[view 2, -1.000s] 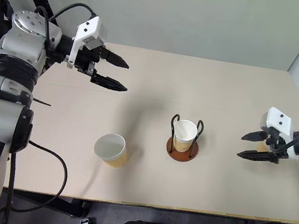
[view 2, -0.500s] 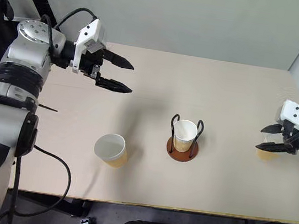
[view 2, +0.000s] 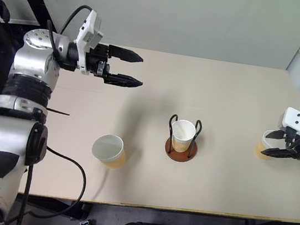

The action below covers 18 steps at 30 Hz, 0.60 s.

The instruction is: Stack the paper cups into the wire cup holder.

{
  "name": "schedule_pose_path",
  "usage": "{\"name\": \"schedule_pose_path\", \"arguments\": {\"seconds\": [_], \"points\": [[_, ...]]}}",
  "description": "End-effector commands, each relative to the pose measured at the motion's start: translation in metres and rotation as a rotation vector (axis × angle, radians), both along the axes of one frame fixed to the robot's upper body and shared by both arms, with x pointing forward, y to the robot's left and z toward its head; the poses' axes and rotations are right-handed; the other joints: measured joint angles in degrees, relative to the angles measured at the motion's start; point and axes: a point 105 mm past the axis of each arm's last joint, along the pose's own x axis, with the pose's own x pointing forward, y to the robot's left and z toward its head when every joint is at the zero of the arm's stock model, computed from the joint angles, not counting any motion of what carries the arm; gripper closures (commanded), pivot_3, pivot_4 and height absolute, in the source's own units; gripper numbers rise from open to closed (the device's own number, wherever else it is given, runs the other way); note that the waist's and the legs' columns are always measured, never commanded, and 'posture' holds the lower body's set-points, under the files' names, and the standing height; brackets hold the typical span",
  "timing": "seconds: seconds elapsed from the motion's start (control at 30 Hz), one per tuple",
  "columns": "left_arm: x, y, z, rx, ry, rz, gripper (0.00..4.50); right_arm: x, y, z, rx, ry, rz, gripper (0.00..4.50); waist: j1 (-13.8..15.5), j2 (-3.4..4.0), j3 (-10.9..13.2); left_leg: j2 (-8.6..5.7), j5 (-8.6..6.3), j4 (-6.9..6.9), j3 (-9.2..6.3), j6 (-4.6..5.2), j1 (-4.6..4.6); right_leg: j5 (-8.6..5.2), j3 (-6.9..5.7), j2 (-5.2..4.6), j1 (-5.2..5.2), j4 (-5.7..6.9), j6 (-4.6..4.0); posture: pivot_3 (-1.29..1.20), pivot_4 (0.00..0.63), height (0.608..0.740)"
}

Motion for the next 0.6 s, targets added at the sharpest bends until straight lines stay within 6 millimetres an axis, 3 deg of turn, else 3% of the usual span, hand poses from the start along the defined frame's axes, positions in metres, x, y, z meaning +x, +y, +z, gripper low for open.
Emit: {"name": "schedule_pose_path", "arguments": {"seconds": [0.03,0.13,0.6], "points": [[-0.007,0.007,0.002,0.062,-0.005,-0.01,0.05,0.002,0.001,0.007,-0.019,-0.025,0.023,1.55,0.02,0.0,0.0,0.0,0.01,0.02,-0.01,0.01,0.0,0.02,0.0,0.0,0.0,0.01,-0.02,0.0,0.15,0.74],[-0.006,0.009,-0.007,0.097,0.004,0.005,0.05,0.003,-0.004,0.002,-0.047,-0.021,0.015,1.55,0.05,0.01,-0.01,-0.02,0.05,0.03,-0.02,0.0,0.02,0.09,-0.01,-0.02,0.03,0.02,-0.03,0.0,0.15,0.74],[-0.007,0.012,-0.008,0.085,-0.007,0.003,0.05,0.017,-0.016,-0.001,-0.089,-0.063,-0.031,1.55,0.04,0.02,-0.01,-0.04,0.17,0.01,-0.06,-0.03,0.01,0.29,-0.01,-0.04,0.02,-0.02,-0.14,0.0,0.15,0.74]]}}
